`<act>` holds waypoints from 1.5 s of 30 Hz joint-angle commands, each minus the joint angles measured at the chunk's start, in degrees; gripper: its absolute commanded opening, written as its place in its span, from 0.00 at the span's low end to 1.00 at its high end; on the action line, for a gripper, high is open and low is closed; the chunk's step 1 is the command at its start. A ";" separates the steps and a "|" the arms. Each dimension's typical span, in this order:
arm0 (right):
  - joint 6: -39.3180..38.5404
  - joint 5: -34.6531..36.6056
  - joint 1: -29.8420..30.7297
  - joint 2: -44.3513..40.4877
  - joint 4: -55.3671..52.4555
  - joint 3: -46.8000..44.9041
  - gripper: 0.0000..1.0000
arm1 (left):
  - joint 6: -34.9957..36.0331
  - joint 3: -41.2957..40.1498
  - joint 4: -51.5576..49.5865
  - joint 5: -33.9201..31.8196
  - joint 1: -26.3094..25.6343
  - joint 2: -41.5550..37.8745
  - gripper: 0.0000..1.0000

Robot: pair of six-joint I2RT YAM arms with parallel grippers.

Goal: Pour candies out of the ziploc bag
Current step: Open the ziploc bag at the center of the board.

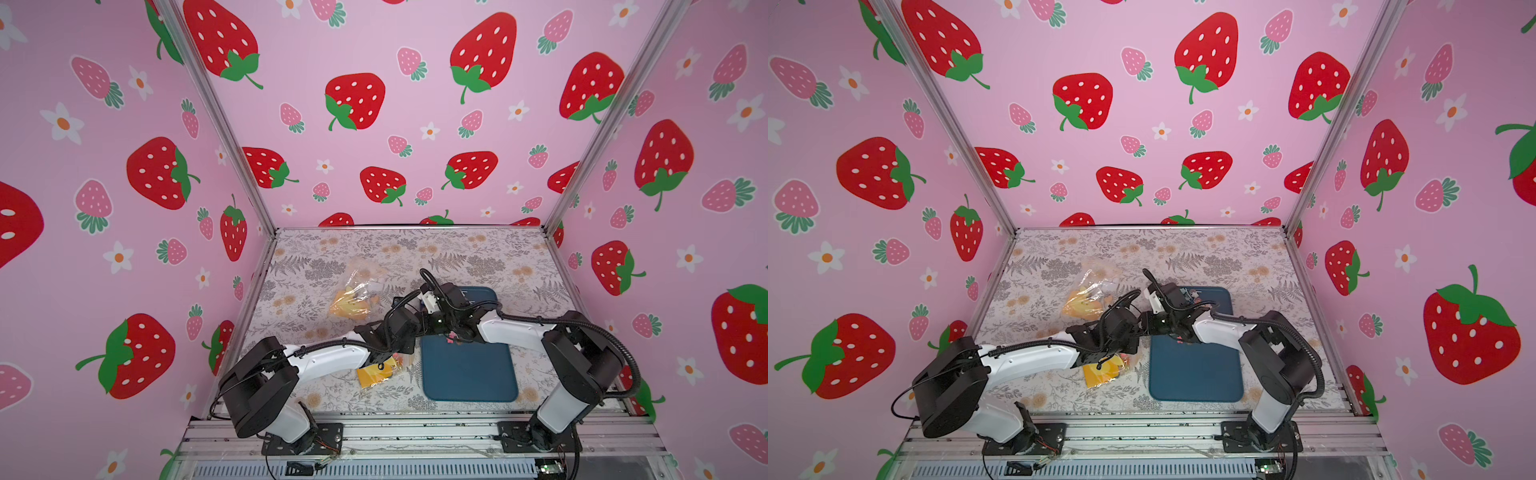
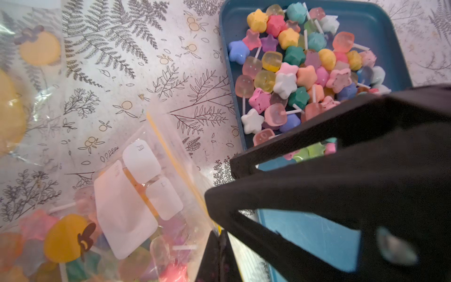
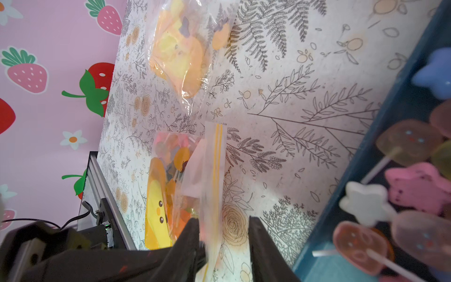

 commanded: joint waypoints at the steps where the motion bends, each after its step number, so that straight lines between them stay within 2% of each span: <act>1: 0.01 -0.53 0.50 1.16 -1.64 1.29 0.35 | -0.29 0.67 -0.46 -0.38 0.30 0.22 0.00; 14: -1.59 -1.03 1.60 4.19 -3.28 4.05 0.32 | -0.31 1.07 -0.74 -0.66 0.40 0.24 0.00; 26: -2.80 -1.42 2.44 5.50 -4.41 5.86 0.01 | -0.56 0.79 -2.17 -2.26 0.38 -1.00 0.00; 36: -4.96 11.25 2.43 2.87 -11.00 5.51 0.00 | -0.66 -1.68 -6.34 -7.22 1.31 -8.33 0.00; 45: -5.27 15.21 2.41 1.94 -12.69 5.26 0.00 | -0.88 -2.75 -7.63 -8.46 2.04 -10.96 0.00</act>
